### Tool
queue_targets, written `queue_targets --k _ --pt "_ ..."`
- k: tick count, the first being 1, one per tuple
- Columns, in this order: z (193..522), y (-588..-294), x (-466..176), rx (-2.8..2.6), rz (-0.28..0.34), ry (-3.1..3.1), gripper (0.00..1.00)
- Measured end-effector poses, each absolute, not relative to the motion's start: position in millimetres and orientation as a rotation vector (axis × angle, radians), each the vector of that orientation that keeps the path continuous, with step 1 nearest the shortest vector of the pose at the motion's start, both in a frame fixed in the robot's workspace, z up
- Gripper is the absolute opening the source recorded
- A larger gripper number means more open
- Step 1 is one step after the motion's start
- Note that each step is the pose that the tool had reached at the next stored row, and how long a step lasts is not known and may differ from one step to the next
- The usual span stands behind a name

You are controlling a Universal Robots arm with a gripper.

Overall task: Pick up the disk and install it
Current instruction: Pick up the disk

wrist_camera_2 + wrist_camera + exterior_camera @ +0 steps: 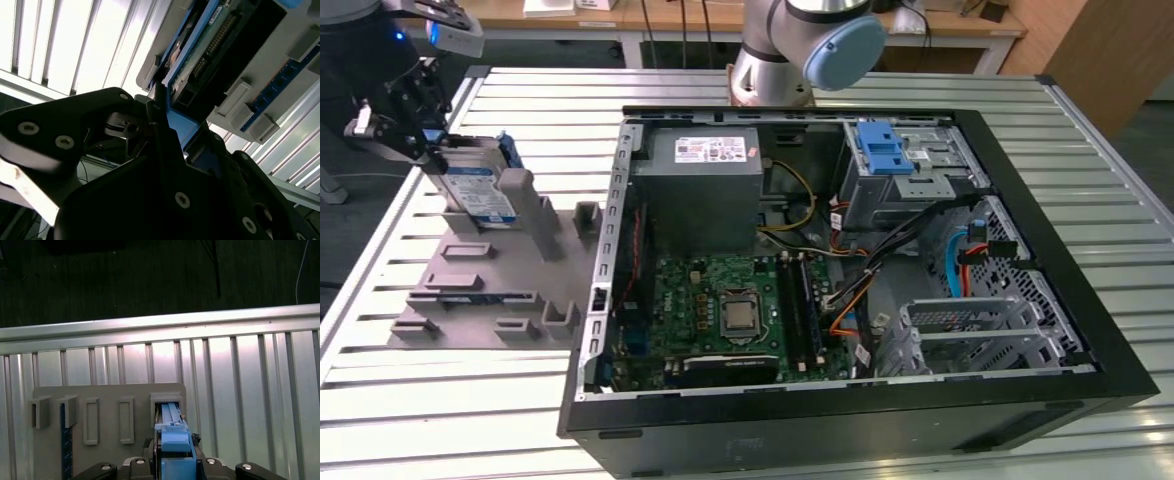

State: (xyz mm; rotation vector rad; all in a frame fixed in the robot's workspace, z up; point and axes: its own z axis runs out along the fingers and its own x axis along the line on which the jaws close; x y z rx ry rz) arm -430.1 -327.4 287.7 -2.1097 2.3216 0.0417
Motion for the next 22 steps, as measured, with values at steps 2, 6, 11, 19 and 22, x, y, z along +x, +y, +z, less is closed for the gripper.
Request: queue_targets --k 2,6,11,19,22 --pt "287.6 -327.4 -430.1 -2.110 0.042 2.322 0.37" --pt "287.5 -327.4 -430.1 -2.110 0.042 2.321 0.37" --pt "287.5 -327.6 -430.5 -2.165 0.042 2.271 0.37" --pt "287.5 -327.6 -430.7 -2.200 0.042 2.238 0.37" --pt "287.4 -328.3 -430.8 -2.200 0.039 2.239 0.37"
